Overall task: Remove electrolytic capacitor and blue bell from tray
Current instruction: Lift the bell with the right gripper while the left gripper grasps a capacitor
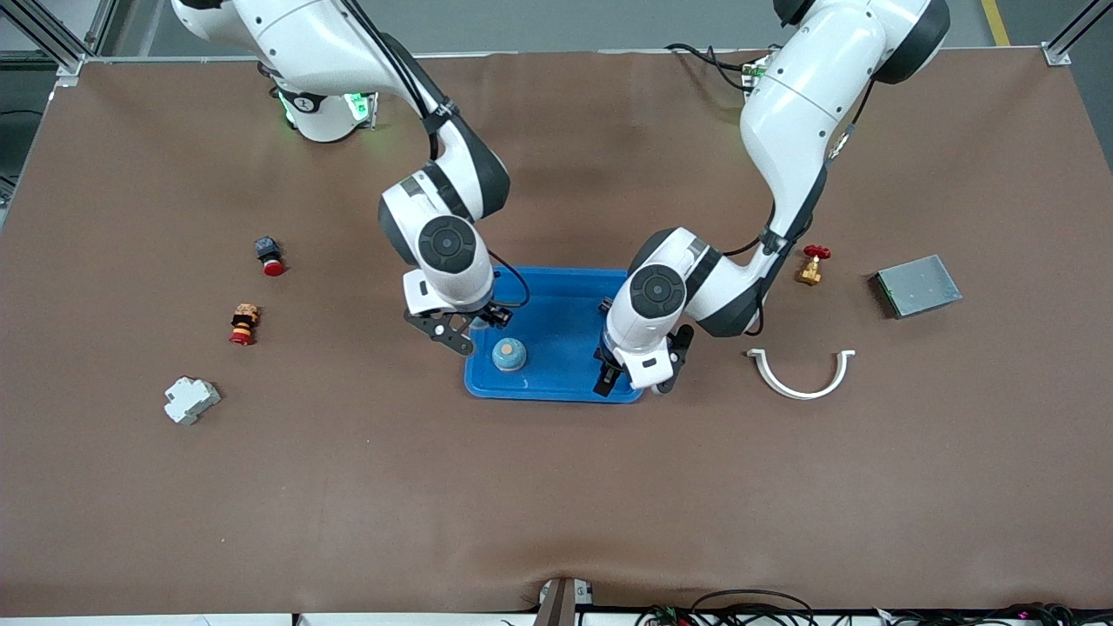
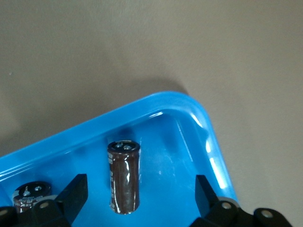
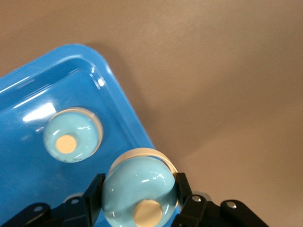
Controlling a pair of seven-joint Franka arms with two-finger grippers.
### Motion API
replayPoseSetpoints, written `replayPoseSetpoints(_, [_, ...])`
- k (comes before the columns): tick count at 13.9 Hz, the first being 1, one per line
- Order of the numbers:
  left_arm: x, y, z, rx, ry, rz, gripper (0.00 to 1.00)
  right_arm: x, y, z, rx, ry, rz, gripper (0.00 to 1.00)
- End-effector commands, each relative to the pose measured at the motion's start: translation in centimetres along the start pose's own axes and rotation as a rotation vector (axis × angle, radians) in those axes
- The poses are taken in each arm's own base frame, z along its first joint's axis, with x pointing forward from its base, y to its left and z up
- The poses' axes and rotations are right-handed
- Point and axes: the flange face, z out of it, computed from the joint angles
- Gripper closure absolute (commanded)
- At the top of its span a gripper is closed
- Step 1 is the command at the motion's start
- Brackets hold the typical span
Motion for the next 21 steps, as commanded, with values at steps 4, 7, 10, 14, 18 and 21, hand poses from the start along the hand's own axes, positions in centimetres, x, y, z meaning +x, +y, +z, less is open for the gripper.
replayPoseSetpoints(4, [-1.3, -0.2, 2.1, 0.008, 0.035, 0.022, 0.00, 4.9, 8.4, 0.0, -0.012, -0.044, -0.126, 1.00])
replayPoseSetpoints(7, [-1.1, -0.4, 2.6, 0.014, 0.040, 0.026, 0.00, 7.9, 12.6, 0.8, -0.019, -0.055, -0.190, 1.00])
replayPoseSetpoints(10, [-1.1, -0.4, 2.6, 0.014, 0.040, 0.026, 0.00, 12.9, 18.4, 2.5, 0.012, -0.052, -0.271, 1.00])
replayPoseSetpoints(14, [-1.1, -0.3, 2.4, 0.011, 0.039, 0.022, 0.55, 15.4, 21.3, 2.9, 0.018, -0.060, -0.337, 1.00])
replayPoseSetpoints(18, [-1.1, -0.2, 2.2, 0.008, 0.040, 0.026, 0.97, 17.2, 24.3, 3.8, -0.053, -0.034, -0.394, 1.00])
replayPoseSetpoints(21, [-1.1, -0.2, 2.0, 0.007, 0.040, 0.026, 1.00, 18.1, 25.6, 4.5, -0.078, -0.008, -0.410, 1.00])
